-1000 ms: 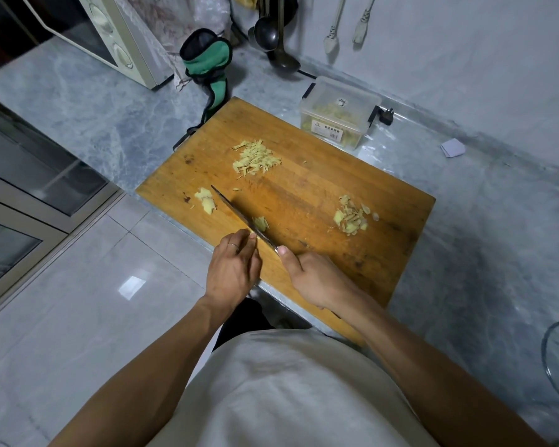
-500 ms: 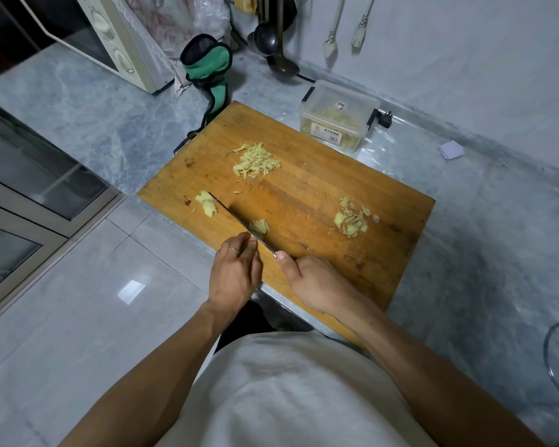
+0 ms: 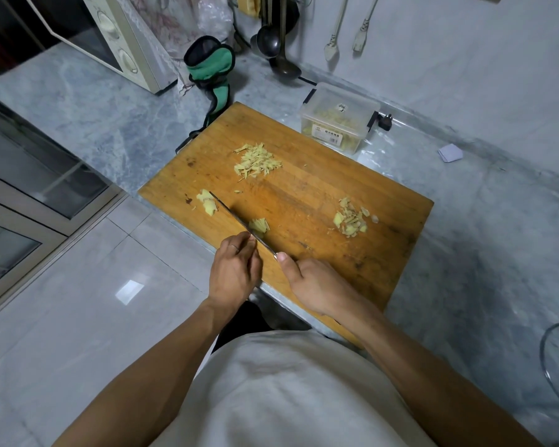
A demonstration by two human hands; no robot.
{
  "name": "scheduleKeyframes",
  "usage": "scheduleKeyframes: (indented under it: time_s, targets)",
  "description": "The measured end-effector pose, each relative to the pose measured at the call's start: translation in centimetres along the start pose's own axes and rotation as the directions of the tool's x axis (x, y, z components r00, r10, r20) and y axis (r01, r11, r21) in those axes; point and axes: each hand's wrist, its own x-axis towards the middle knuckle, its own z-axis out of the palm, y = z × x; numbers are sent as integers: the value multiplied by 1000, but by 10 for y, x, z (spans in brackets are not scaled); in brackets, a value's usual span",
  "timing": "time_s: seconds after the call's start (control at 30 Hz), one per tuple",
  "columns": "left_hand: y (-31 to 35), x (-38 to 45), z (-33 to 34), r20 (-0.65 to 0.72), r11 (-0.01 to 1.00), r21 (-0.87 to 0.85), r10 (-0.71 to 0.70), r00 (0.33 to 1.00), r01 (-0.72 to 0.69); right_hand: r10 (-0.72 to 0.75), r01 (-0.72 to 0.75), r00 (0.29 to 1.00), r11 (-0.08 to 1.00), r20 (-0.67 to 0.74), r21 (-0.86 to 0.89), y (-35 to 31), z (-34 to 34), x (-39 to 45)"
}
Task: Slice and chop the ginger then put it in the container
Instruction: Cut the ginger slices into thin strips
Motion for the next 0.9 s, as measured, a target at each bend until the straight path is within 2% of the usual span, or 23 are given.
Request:
scheduleKeyframes:
  time_s: [0.73, 0.9]
  targets:
    - [10, -2, -10, 1, 998, -52, -24, 1000, 24, 26, -26, 1000, 999, 12, 32, -2, -3, -2]
    - [8, -1, -7, -5, 992, -104, -72, 997, 71, -1, 0, 1000, 1000, 8, 22, -3, -2, -1]
